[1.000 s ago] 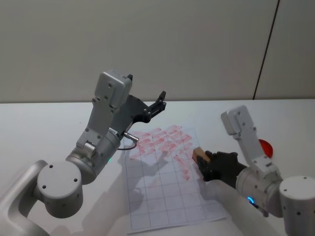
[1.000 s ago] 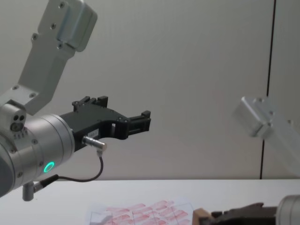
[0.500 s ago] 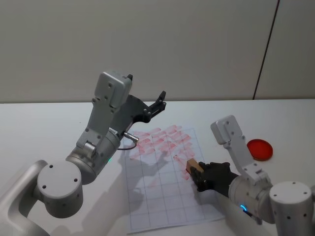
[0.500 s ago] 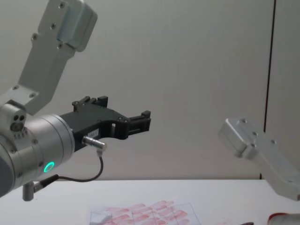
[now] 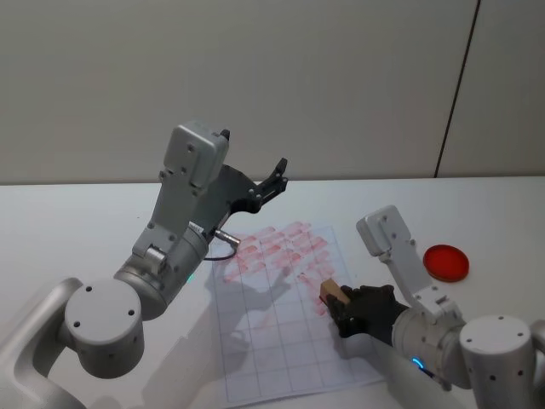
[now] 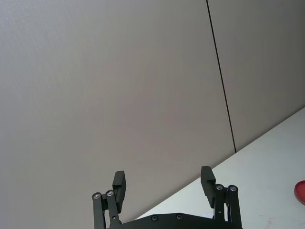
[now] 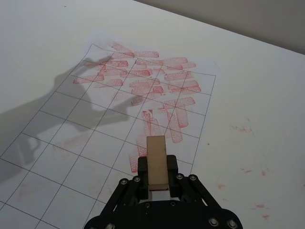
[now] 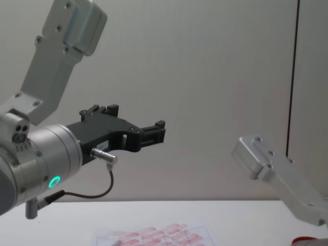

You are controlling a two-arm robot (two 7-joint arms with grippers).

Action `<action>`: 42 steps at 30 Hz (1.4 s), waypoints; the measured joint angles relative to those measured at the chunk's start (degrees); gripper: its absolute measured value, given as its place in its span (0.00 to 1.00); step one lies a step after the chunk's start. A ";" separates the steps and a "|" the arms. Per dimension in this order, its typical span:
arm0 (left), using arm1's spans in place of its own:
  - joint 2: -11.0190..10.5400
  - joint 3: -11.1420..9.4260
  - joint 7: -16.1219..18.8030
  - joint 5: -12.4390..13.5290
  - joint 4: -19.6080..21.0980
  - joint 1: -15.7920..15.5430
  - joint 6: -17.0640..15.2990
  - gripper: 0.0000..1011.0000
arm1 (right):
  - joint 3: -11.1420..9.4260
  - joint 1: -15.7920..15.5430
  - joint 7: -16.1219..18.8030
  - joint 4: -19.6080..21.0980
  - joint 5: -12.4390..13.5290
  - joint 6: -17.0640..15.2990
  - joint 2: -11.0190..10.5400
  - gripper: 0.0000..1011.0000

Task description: Use the one hand to pick up the stamp and affix it onto the A4 paper.

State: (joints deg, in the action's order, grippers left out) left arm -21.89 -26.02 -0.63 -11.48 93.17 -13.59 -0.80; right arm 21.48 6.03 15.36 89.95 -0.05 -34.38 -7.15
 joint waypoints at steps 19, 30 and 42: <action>0.00 0.00 0.00 0.00 0.00 0.00 0.00 0.99 | 1.25 0.95 3.11 0.14 -3.60 -1.12 0.47 0.21; 0.00 0.00 0.00 0.00 0.00 0.00 0.00 0.99 | 1.01 1.37 3.30 0.89 -2.84 -1.29 0.71 0.21; 0.00 0.00 0.00 0.00 0.00 0.00 0.00 0.99 | -2.43 1.68 -0.31 5.55 2.76 -1.56 -0.25 0.21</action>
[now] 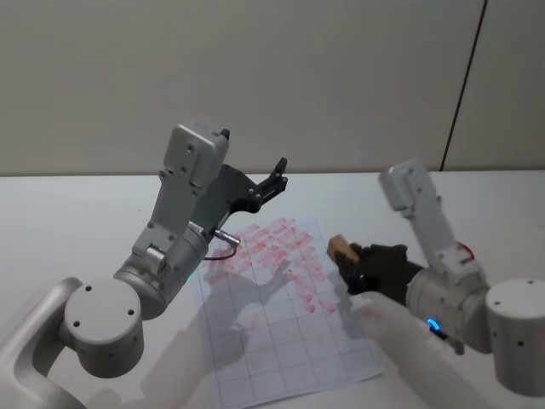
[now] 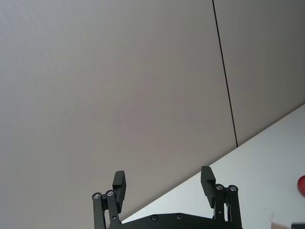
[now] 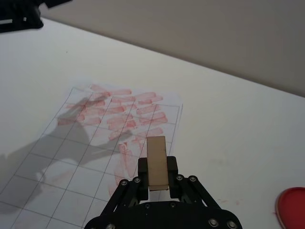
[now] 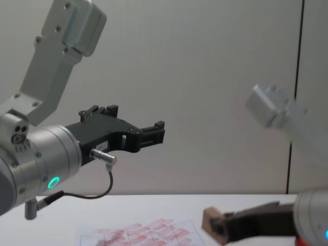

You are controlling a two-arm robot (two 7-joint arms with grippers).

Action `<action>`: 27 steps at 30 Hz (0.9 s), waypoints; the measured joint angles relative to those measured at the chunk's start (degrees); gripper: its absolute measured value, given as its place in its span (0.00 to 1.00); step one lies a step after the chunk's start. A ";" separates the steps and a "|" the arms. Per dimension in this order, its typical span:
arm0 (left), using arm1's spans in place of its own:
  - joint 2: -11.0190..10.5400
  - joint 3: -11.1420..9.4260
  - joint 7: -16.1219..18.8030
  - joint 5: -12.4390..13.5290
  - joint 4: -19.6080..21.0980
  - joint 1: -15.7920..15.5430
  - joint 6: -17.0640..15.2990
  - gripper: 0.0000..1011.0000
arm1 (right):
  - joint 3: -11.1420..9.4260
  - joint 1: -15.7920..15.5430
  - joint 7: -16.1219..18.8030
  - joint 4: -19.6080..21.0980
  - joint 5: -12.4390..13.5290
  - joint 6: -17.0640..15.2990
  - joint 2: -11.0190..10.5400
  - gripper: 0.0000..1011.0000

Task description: Use the one hand to pick up the stamp and affix it onto the A4 paper.

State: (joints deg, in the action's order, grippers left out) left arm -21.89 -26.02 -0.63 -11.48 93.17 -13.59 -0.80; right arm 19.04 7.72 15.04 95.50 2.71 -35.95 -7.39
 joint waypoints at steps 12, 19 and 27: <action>0.00 0.00 0.00 0.00 0.00 0.00 0.00 0.99 | -3.68 -1.36 -4.45 4.81 4.40 0.15 -2.11 0.21; 0.00 0.00 0.00 0.00 0.00 0.00 0.00 0.99 | -6.10 -2.88 -7.45 6.01 6.21 1.30 -3.97 0.21; 0.00 0.00 0.00 0.00 0.00 0.00 0.00 0.99 | -8.76 -4.40 -10.49 4.83 7.66 3.67 -6.07 0.21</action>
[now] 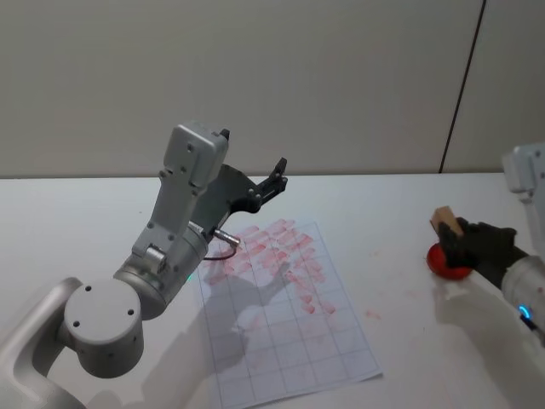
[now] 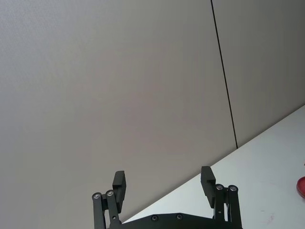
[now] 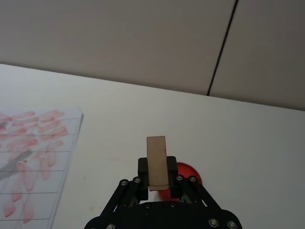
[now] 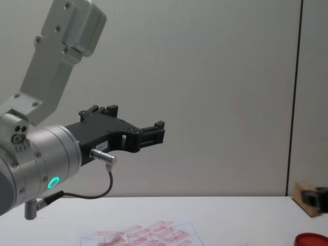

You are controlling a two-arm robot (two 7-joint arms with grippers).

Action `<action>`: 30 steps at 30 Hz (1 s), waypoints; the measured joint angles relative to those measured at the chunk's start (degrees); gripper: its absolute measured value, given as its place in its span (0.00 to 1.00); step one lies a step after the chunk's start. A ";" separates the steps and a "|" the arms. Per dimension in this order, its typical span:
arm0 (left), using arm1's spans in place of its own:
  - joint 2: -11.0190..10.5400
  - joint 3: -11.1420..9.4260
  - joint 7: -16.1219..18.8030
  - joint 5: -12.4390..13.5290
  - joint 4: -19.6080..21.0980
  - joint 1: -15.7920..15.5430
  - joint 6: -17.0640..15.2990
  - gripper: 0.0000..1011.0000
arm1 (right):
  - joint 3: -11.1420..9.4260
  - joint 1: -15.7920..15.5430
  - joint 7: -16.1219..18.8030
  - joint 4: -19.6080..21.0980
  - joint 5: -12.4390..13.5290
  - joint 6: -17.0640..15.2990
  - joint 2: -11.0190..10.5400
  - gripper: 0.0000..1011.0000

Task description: Use the one hand to pick up the stamp and affix it onto the A4 paper.

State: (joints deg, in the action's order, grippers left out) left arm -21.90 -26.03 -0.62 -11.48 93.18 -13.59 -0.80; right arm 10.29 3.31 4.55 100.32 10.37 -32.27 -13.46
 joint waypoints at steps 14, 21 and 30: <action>0.00 0.00 0.00 0.00 0.00 0.00 0.00 0.99 | -1.88 1.43 -0.93 -7.37 0.74 3.23 -0.80 0.21; 0.00 0.00 0.00 0.00 0.00 0.00 0.00 0.99 | -1.88 3.17 0.47 -11.68 0.75 4.90 -0.28 0.21; 0.00 0.00 0.00 0.00 0.00 0.00 0.00 0.99 | -1.45 4.82 1.82 -15.06 0.75 5.62 0.54 0.21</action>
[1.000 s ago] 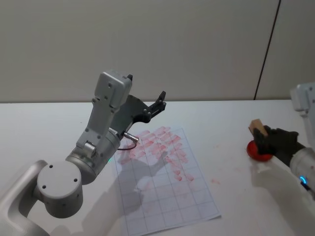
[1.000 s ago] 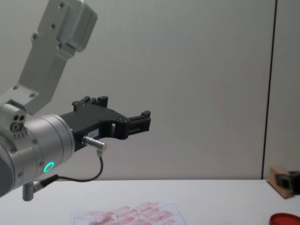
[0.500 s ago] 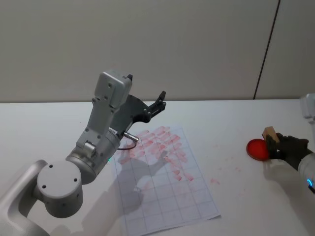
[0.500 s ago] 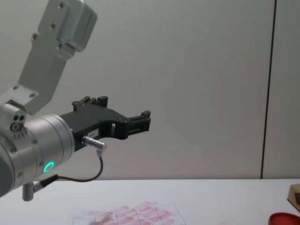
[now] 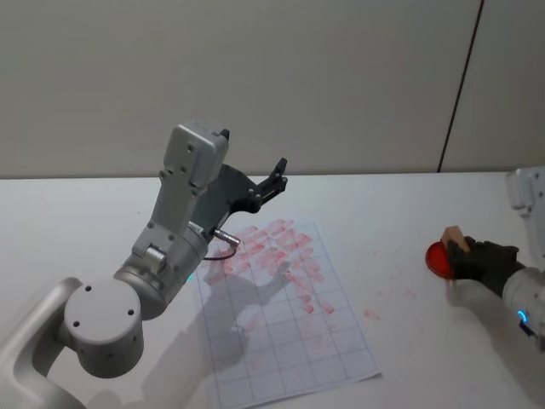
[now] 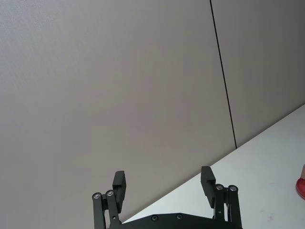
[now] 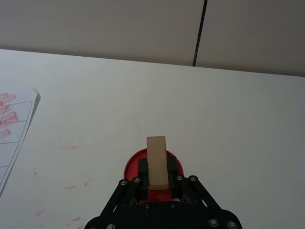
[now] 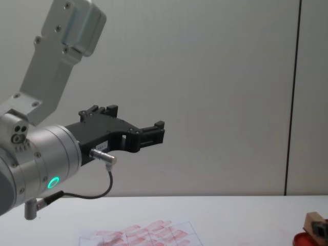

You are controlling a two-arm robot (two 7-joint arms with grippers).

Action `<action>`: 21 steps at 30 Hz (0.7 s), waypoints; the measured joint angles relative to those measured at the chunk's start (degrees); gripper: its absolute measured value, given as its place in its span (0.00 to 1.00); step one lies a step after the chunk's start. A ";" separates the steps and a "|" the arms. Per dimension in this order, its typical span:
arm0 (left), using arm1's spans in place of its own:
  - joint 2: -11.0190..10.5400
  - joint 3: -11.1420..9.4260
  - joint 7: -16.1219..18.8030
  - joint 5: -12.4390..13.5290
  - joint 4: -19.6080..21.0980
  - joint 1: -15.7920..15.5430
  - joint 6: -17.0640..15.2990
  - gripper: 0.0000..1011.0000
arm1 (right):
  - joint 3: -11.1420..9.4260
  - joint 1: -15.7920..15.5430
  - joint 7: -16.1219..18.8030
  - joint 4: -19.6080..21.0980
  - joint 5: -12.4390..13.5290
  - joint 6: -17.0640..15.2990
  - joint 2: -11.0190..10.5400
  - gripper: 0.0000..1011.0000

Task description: Use the one hand to pick up the stamp and affix it onto the A4 paper.

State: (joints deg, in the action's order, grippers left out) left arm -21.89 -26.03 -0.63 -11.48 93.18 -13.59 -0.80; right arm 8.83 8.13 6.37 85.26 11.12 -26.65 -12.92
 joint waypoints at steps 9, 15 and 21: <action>0.00 0.00 0.00 0.00 0.00 0.00 0.00 0.99 | 0.34 0.94 0.89 -1.51 0.14 0.08 0.61 0.48; 0.00 0.00 0.00 0.00 0.00 0.00 0.00 0.99 | 0.33 0.87 1.06 -0.77 0.41 1.31 0.65 0.66; 0.00 0.00 0.00 0.00 0.00 0.00 0.00 0.99 | 0.02 0.15 1.10 0.99 0.78 3.59 0.32 0.84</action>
State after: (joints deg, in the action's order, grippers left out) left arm -21.89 -26.03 -0.63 -11.48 93.18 -13.59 -0.80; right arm 8.85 8.28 7.47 86.26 11.90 -23.06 -12.60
